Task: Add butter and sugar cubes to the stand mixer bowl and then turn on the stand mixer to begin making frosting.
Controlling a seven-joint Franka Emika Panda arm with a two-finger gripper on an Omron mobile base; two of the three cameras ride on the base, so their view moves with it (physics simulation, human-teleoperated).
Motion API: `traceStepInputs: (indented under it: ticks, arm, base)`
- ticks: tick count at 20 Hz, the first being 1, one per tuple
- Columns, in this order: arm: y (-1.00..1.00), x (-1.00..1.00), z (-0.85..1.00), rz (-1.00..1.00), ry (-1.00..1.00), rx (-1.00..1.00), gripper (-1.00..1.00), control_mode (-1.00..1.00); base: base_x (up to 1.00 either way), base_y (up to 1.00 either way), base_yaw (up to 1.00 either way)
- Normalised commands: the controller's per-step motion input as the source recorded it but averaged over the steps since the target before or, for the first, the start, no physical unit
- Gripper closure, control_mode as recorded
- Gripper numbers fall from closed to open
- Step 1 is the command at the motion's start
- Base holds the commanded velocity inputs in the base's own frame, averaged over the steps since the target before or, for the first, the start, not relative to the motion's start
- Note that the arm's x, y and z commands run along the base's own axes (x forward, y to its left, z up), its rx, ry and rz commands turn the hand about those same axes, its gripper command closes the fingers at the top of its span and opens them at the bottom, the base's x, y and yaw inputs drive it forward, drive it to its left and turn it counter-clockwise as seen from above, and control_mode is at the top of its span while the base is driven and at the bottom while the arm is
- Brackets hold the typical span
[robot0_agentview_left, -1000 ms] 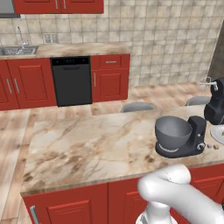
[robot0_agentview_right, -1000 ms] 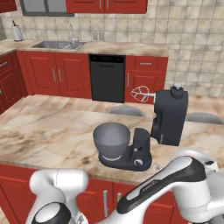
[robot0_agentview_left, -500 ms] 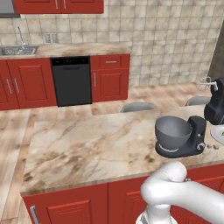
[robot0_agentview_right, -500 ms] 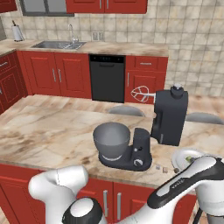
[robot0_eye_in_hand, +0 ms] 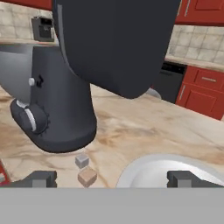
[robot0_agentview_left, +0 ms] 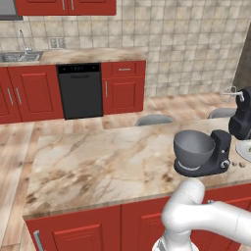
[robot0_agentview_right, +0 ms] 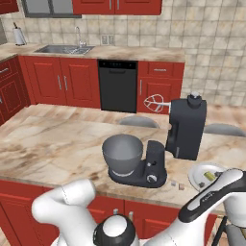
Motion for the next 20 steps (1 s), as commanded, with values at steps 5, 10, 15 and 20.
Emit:
traceStepInputs:
  ticks: [5, 10, 15, 20]
  arm:
    - [-0.07, 0.46, -0.48, -0.03, 0.0, -0.02, -1.0, -1.0]
    - [-0.21, 0.33, -0.42, -0.04, 0.0, -0.01, -1.0, -1.0]
    - [-0.43, 0.28, -0.19, -0.03, 0.0, -0.01, -1.0, -1.0]
    - [-0.34, 0.39, -0.2, 0.0, 0.0, 0.0, -1.0, -1.0]
  base:
    - [0.0, 0.0, 0.0]
    - [0.0, 0.0, 0.0]
    - [0.0, 0.0, 0.0]
    - [0.0, 0.0, 0.0]
